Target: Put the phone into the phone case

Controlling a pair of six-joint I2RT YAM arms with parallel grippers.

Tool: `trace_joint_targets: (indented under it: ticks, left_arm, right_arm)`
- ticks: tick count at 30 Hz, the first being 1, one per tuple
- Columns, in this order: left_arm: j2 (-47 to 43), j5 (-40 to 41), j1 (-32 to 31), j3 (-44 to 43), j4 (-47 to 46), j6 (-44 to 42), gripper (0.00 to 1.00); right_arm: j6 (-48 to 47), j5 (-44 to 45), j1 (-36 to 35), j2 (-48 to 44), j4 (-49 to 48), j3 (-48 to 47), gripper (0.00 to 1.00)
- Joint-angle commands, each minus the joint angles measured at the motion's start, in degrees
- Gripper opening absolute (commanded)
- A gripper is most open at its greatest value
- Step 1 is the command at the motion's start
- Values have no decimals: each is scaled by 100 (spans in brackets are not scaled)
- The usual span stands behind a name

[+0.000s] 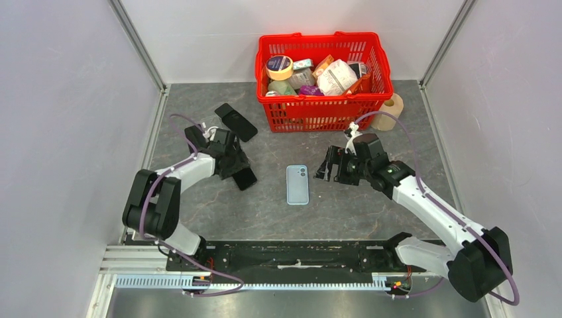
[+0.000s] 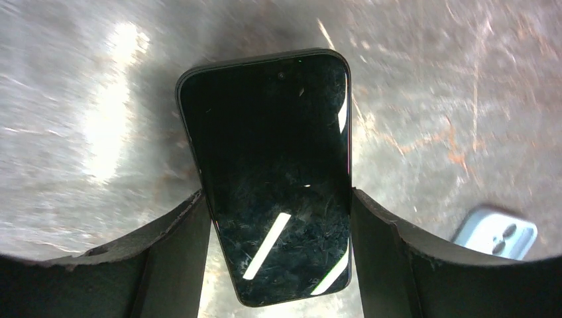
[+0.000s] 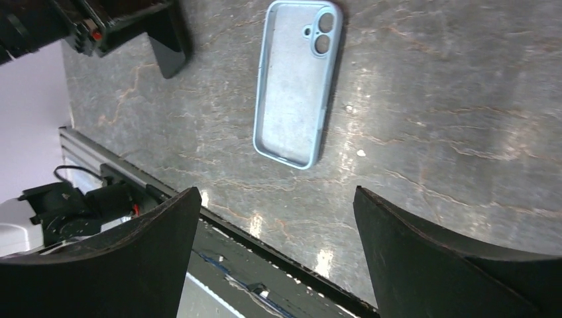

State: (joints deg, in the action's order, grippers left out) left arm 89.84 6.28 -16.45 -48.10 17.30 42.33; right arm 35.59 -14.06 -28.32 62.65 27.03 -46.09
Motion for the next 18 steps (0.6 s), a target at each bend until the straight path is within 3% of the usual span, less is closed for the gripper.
trace_joint_targets:
  ticks: [1,5,18]
  left_arm:
    - [-459,-787,-287,333,-529,223,29]
    - [-779,-1121,-481,654,-824,335,29]
    - [-1310,-1494,-1132,937,-1211,583,29]
  right_arm:
    - [78,-780,-3,224,-925,114,90]
    - [132,-1042,-141,519,-1416,188,83]
    - [402,-743,-1292,2252,-2424,-241,69]
